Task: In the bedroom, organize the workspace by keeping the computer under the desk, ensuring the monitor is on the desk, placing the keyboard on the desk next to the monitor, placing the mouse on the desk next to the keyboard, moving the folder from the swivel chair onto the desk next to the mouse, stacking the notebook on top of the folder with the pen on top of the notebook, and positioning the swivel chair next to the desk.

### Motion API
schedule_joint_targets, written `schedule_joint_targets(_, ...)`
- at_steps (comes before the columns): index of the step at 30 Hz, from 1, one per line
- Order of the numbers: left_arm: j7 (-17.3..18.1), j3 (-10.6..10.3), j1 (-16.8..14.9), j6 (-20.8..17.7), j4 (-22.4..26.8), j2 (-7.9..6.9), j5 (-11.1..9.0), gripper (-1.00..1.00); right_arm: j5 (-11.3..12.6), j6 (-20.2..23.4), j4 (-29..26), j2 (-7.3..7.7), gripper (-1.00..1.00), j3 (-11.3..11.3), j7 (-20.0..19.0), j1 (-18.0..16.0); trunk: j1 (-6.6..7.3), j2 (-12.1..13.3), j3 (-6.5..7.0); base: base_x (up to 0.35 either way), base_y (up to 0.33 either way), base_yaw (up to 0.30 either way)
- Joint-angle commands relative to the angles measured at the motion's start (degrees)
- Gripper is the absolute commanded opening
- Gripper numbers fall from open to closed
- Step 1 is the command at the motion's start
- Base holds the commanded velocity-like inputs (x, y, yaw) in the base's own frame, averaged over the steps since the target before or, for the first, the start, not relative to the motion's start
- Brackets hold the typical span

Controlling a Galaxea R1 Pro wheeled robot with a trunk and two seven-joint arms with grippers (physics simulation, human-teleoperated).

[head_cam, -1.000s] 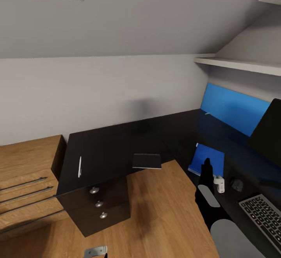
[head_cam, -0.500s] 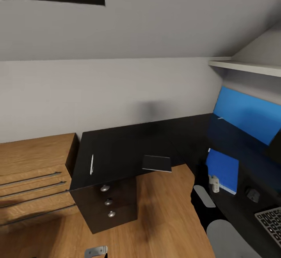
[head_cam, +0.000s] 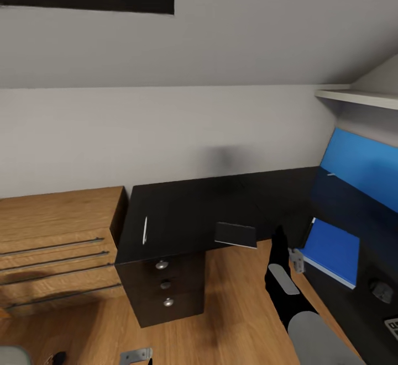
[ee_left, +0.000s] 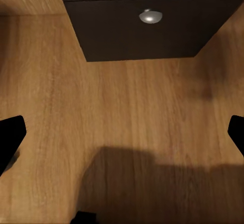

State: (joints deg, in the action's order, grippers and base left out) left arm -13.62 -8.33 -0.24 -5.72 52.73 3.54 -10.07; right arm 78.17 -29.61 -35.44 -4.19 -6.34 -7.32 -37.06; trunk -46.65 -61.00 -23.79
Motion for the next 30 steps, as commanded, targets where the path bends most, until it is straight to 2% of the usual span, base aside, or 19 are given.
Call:
schedule_joint_targets(1,-0.44,-0.20,-0.02,-0.24,0.11,-0.04,-0.50,1.00,0.60,-0.03,0.15,-0.06,1.00,-0.13,-0.56,-0.03,0.00,-0.04,-0.04,0.000,0.000,0.092)
schedule_joint_targets(8,-0.61,-0.20,-0.02,-0.18,0.15,-0.02,-0.56,1.00,0.59,0.24,0.63,-0.08,1.00,0.19,-0.59,-0.03,0.00,-0.04,0.03,0.000,0.000,0.040)
schedule_joint_targets(11,-0.67,-0.20,-0.02,-0.18,0.15,-0.02,-0.55,1.00,0.59,0.70,0.68,-0.10,1.00,0.93,-0.62,-0.03,-0.66,-1.24,-0.50,0.000,0.000,0.010)
schedule_joint_targets(17,-0.76,-0.20,-0.02,-0.23,0.12,-0.03,-0.56,1.00,0.58,1.21,0.62,-0.02,1.00,3.66,-0.62,-0.03,-1.98,-3.65,-1.58,0.000,0.000,0.004)
schedule_joint_targets(18,-0.78,-0.20,-0.02,-0.25,0.10,-0.03,-0.57,1.00,0.58,1.71,0.67,0.03,1.00,5.92,-0.60,-0.03,-2.20,-4.05,-1.76,0.000,0.000,0.000)
schedule_joint_targets(19,-0.78,-0.20,-0.02,-0.25,0.10,-0.03,-0.55,1.00,0.58,1.82,0.71,0.04,1.00,6.42,-0.59,-0.03,-2.42,-4.45,-1.94,0.000,0.000,0.000)
schedule_joint_targets(30,-0.79,-0.20,-0.02,-0.25,0.10,-0.03,-0.57,1.00,0.85,1.83,0.89,0.14,1.00,7.18,-0.60,-0.03,-4.84,-8.86,-3.91,0.000,0.000,0.000)
